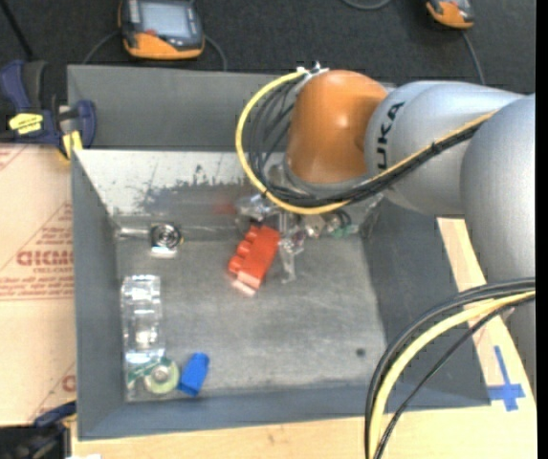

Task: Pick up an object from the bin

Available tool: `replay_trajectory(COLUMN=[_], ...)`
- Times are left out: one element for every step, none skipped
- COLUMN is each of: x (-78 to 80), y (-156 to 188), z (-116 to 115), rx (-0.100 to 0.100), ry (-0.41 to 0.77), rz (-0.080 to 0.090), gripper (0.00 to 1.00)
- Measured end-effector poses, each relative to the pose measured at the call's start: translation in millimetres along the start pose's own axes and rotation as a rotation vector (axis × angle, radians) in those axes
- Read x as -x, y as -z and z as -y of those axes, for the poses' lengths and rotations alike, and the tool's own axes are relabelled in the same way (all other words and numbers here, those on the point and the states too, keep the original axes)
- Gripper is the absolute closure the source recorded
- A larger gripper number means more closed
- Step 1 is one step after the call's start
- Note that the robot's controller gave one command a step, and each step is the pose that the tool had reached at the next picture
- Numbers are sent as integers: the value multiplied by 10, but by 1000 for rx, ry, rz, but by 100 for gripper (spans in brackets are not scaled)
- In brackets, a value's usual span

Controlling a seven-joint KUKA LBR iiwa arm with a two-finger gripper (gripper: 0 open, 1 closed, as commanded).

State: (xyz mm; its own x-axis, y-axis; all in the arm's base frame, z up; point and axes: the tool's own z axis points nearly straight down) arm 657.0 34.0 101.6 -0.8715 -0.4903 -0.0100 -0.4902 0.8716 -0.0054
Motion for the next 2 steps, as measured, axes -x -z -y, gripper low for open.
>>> replay_trajectory(x=[-28,-16], y=[-311,-295], z=[24,33], rx=[3,3], ry=[115,111], rz=[-7,-3], gripper=[0,0])
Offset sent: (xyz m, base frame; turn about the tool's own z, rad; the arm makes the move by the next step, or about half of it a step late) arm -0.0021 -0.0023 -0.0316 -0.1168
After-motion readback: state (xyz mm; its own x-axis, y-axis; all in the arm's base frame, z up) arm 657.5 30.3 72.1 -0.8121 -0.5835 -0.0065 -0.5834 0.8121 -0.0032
